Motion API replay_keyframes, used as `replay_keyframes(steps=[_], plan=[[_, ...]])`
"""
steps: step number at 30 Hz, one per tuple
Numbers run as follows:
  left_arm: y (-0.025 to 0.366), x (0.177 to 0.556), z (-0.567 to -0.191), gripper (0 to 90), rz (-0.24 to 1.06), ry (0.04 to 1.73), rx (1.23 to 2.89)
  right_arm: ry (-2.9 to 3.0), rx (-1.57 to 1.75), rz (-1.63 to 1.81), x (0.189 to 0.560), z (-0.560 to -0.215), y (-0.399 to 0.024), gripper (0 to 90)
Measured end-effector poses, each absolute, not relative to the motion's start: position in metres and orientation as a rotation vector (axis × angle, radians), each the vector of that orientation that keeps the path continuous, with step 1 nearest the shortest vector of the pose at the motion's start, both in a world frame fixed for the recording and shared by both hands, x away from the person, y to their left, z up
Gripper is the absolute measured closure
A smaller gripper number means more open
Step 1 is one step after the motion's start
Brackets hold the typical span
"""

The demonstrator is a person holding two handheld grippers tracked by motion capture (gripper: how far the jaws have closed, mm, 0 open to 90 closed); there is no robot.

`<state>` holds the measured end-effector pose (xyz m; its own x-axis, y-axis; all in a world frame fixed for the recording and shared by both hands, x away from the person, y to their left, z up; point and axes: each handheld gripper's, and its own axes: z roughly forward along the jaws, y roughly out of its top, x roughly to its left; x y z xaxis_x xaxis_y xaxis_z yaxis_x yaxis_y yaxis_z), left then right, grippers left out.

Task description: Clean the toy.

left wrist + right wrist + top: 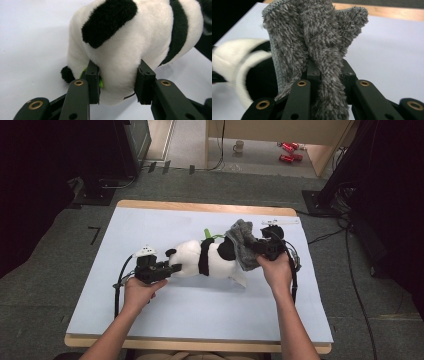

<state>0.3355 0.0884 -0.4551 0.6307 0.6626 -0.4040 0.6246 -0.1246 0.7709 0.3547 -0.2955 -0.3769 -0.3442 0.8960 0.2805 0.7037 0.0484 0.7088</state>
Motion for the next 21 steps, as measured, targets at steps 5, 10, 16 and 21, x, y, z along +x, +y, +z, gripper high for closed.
replay_keyframes(steps=[5, 10, 16, 21], plan=[[0.088, 0.335, -0.449, 67.4, -0.027, 1.018, 1.81, 2.054, 1.638, 1.203, 0.347, -0.374, -0.309, 76.2], [0.096, 0.334, -0.445, 68.8, -0.125, 1.021, 1.816, 2.045, 1.617, 1.26, 0.342, -0.356, -0.31, 76.2], [0.104, 0.336, -0.445, 66.8, -0.101, 1.044, 1.85, 2.034, 1.599, 1.342, 0.338, -0.344, -0.31, 76.2], [0.104, 0.337, -0.447, 65.5, -0.073, 1.017, 1.854, 2.062, 1.582, 1.358, 0.336, -0.346, -0.299, 76.1]])
